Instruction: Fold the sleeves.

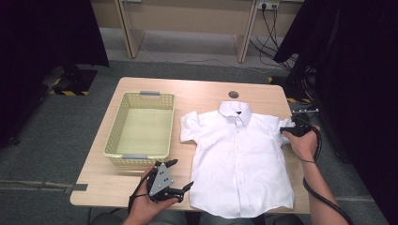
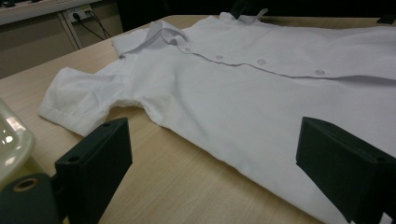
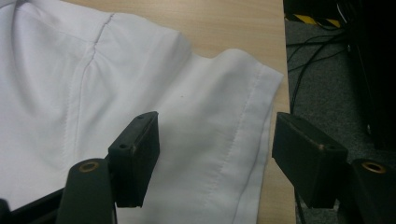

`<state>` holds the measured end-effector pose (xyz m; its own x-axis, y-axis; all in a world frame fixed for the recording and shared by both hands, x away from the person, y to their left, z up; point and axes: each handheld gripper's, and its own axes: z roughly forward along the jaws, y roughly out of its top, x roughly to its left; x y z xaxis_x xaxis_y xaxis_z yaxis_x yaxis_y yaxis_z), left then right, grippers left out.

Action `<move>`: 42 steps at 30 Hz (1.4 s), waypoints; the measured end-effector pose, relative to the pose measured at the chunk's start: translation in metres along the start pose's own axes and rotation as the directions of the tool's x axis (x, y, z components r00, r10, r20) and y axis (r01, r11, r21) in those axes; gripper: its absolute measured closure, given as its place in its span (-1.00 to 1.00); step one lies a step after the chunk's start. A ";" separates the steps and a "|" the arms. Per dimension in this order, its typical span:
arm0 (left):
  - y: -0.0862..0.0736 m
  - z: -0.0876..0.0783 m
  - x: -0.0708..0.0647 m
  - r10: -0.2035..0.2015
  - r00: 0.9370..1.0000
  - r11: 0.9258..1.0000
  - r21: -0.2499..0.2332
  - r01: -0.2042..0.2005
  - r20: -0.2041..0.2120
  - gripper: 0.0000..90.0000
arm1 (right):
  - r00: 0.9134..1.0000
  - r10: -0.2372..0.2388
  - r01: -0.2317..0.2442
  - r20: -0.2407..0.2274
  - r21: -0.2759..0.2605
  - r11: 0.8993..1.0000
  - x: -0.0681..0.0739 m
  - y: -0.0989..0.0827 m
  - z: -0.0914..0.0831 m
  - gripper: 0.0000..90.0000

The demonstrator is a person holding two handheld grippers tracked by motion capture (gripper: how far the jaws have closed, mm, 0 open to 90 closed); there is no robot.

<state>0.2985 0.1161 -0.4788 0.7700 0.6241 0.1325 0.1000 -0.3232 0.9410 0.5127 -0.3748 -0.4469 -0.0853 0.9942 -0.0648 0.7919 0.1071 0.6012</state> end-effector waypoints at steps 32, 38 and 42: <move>0.000 0.000 0.000 0.004 1.000 1.000 0.002 -0.004 -0.002 -0.78 | 0.995 0.029 -0.032 -0.098 -0.027 0.999 0.008 -0.004 0.009 0.94; 0.000 0.000 0.000 0.005 1.000 1.000 0.004 -0.005 -0.002 -0.78 | 0.994 0.047 -0.051 -0.095 -0.037 0.998 0.006 -0.004 0.007 0.94; 0.000 0.000 -0.001 0.008 1.000 1.000 0.004 -0.008 -0.004 -0.78 | 0.995 0.057 -0.061 -0.086 -0.051 0.997 0.002 -0.003 0.002 0.94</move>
<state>0.2981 0.1154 -0.4788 0.7681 0.6246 0.1409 0.0970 -0.3310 0.9386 0.5111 -0.3732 -0.4502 -0.0918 0.9950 0.0383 0.7639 0.0458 0.6437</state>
